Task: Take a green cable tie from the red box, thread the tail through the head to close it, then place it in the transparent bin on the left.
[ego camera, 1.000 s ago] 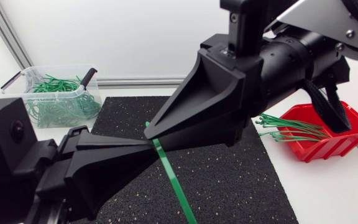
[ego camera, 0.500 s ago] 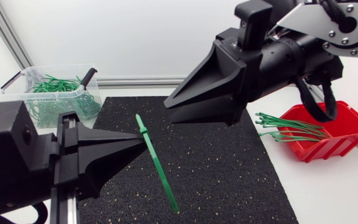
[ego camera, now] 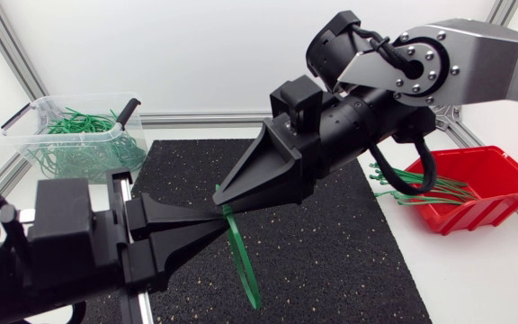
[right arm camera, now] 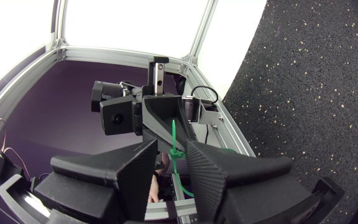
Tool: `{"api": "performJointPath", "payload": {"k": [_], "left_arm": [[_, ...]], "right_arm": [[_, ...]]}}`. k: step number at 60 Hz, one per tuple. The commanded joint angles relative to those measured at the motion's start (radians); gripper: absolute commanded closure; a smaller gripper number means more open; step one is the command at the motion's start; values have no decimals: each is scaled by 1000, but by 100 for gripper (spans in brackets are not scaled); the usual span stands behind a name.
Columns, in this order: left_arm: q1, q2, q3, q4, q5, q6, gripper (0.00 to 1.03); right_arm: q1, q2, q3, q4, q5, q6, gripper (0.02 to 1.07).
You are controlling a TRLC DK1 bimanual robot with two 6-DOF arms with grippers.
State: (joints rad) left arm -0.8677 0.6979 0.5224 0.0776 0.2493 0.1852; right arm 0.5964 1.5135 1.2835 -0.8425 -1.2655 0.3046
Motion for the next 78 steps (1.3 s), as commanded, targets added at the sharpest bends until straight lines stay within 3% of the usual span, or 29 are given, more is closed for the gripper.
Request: {"api": "performJointPath", "payload": {"k": [1,3,16,34,51,53,58,61,68,78], "left_arm": [[-2,20,-10,16,-13,31,99],[-2,23,-10,17,-15,31,99],[-42,28,-9,21,-36,31,99],[-195,28,-2,22,-145,28,99],[-218,40,5,-1,-196,20,99],[-205,41,10,-10,-196,19,99],[-125,49,22,-12,-196,17,99],[-37,63,31,-16,-186,16,99],[182,124,48,-6,-148,10,99],[521,247,128,7,-97,-18,99]], "right_arm": [[14,16,22,-30,-2,-64,94],[11,16,23,-30,-2,-70,101],[-29,20,42,-30,2,-81,101],[-86,96,109,-41,14,-67,101],[-96,113,96,-95,20,-116,100],[-96,109,88,-93,23,-125,86],[-98,105,73,-93,54,-140,31],[-99,105,62,-89,129,-159,13],[-121,103,20,-10,264,-167,6],[-144,103,-29,99,437,-167,6]]}}
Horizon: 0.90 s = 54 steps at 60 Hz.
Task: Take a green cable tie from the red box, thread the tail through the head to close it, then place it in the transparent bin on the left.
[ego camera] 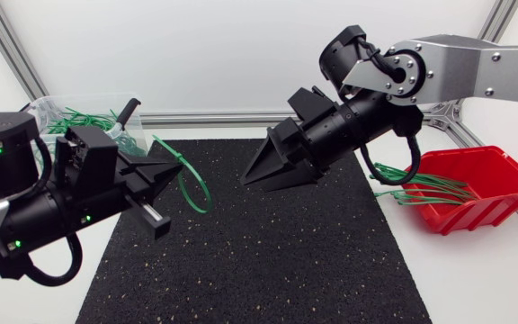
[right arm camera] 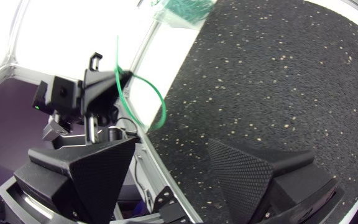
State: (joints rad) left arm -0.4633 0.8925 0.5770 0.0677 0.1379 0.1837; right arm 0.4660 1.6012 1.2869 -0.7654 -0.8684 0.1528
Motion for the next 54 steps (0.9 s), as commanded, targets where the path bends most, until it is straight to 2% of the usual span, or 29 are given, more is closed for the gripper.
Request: {"api": "performJointPath", "payload": {"k": [1,10,18,26,37,38,41,45,46,49,50,54], "left_arm": [[146,65,86,17,14,-20,99],[413,206,259,50,15,-107,99],[594,352,439,96,14,-202,99],[664,503,583,103,-34,-259,99],[658,684,685,83,-107,-257,96],[655,697,692,70,-107,-250,93],[643,732,704,12,-121,-214,74],[621,744,690,-8,-152,-184,41],[621,746,685,-11,-158,-184,29],[617,747,676,-12,-190,-184,7],[615,744,672,-12,-195,-184,3],[615,712,635,-17,-199,-179,3]], "right_arm": [[-15,16,-34,21,46,-16,6],[-17,-17,-57,44,97,-22,6],[-13,-70,-92,66,126,-21,6],[-10,-113,-126,67,131,-21,6],[-23,-170,-184,75,140,-21,6],[-24,-178,-190,75,141,-22,6],[-33,-196,-204,75,152,-22,6],[-53,-228,-225,75,163,-25,6],[-61,-238,-232,75,169,-29,6],[-76,-265,-247,74,187,-39,6],[-82,-274,-251,72,193,-42,6],[-132,-322,-274,63,218,-59,6]]}}
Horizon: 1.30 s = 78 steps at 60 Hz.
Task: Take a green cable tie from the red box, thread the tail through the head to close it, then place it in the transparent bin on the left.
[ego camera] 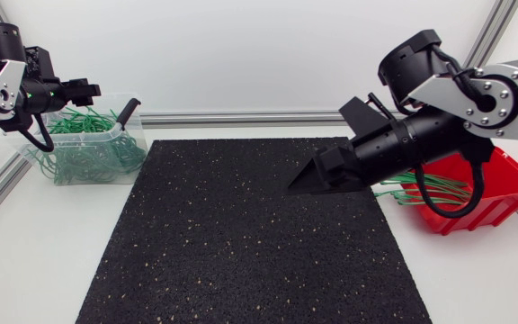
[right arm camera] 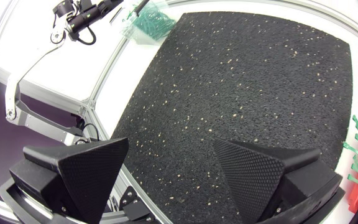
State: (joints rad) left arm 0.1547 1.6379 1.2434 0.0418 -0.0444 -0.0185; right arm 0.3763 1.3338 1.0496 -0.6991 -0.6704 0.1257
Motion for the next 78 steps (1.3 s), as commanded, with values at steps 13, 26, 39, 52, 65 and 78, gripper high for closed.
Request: {"api": "performJointPath", "payload": {"k": [13,26,39,52,65,78], "left_arm": [[-6,-213,-220,21,-18,48,3],[-1,-437,-455,90,-15,71,3],[-4,-684,-668,122,-11,80,4],[-18,-952,-823,89,-11,97,4],[-36,-1174,-937,36,-7,94,4],[-64,-1282,-1009,17,5,77,4]], "right_arm": [[-175,-203,-140,26,169,-130,6],[-317,-392,-295,161,285,-202,6],[-424,-588,-427,199,373,-302,6],[-505,-782,-533,216,374,-336,6],[-494,-918,-642,305,429,-310,6],[-464,-1027,-748,408,492,-262,6]]}}
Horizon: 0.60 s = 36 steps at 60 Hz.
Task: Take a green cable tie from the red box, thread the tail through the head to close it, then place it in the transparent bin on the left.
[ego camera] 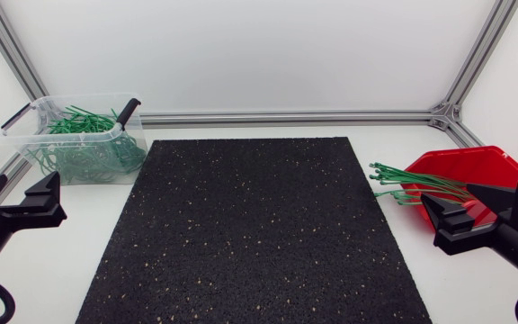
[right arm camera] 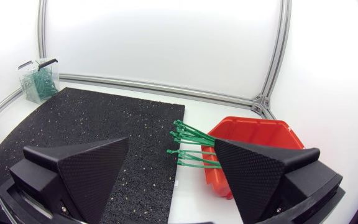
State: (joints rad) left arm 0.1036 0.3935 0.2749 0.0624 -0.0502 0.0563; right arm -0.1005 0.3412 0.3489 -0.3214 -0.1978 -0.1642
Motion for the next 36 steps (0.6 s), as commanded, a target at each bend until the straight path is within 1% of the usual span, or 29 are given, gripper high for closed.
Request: {"api": "performJointPath", "payload": {"k": [1,36], "left_arm": [[-15,-48,-47,-5,12,0,4],[-89,-338,-238,-53,44,-47,4]], "right_arm": [[16,-44,-57,40,26,32,6],[99,-335,-342,315,194,161,6]]}}
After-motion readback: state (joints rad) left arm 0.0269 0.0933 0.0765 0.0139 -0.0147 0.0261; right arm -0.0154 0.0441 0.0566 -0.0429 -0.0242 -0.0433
